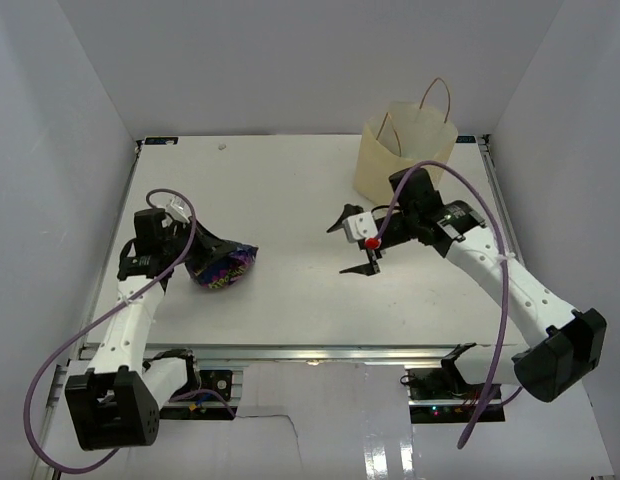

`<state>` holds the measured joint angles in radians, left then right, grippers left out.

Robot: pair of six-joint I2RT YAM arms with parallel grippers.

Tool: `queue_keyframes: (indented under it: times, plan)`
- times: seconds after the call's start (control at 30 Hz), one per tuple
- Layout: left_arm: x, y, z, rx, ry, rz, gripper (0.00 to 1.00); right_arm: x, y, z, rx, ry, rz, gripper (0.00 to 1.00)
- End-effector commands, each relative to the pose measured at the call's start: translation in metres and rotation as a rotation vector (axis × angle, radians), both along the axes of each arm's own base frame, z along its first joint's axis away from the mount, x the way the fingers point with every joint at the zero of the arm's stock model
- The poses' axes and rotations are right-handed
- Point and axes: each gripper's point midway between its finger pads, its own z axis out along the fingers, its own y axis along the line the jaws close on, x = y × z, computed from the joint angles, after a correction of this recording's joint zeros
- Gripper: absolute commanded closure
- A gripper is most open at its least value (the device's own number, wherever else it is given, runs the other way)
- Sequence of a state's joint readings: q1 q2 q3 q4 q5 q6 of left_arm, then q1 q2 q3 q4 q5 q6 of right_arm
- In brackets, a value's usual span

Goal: Place the snacks into the paper bag

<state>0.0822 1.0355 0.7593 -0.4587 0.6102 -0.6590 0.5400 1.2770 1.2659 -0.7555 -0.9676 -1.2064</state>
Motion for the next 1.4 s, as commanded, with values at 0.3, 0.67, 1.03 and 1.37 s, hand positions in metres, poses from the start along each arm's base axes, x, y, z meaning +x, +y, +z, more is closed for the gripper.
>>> queue_keyframes:
  times: [0.3,0.67,1.03,1.37]
  plan:
    - [-0.058,-0.081,0.098,-0.261,-0.154,-0.25,1.0,-0.022,0.116,-0.022,0.154,0.086,-0.241,0.1]
    - [-0.072,-0.094,0.122,-0.33,-0.151,-0.3,1.0,0.007,0.136,-0.027,0.242,0.005,-0.438,0.1]
    - [-0.074,-0.101,0.126,-0.349,-0.135,-0.32,1.0,0.003,0.165,-0.04,0.213,0.088,-0.392,0.17]
    - [-0.078,-0.1,0.129,-0.368,-0.136,-0.306,0.81,-0.013,0.165,-0.038,0.17,0.096,-0.292,0.85]
